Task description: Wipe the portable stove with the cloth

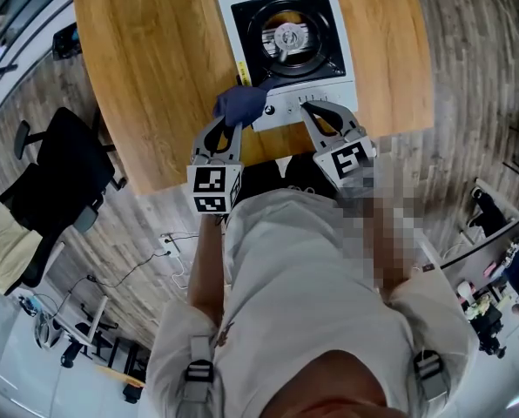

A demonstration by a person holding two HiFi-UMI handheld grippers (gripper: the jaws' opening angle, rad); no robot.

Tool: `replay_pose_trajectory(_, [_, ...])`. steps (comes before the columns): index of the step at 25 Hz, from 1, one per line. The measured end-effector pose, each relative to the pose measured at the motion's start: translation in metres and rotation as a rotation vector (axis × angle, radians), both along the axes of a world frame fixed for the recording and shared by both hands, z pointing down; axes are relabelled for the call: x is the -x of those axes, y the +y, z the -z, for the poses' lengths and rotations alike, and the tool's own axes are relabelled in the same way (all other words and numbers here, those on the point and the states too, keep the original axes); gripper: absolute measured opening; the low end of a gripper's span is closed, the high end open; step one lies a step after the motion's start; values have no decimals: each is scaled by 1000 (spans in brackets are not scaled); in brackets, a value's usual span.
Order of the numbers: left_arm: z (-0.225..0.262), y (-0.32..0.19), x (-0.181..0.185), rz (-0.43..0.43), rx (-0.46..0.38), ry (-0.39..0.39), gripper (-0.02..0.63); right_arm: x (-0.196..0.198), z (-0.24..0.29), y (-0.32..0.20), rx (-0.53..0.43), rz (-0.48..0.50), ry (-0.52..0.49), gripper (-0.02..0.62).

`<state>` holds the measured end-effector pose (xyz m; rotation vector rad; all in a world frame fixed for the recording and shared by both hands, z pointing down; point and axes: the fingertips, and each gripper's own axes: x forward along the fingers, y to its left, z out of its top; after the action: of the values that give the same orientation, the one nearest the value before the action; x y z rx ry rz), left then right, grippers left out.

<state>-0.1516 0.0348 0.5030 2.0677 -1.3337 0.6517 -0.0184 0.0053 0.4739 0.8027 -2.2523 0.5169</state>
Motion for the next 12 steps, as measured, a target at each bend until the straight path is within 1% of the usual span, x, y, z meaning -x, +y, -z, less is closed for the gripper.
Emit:
replay_pose_trajectory(9, [27, -35, 15, 33, -65, 9, 78, 15, 3, -14, -1, 18, 6, 20])
replay_pose_trajectory(12, [33, -50, 20, 57, -82, 14, 78, 20, 3, -21, -2, 24, 7, 20])
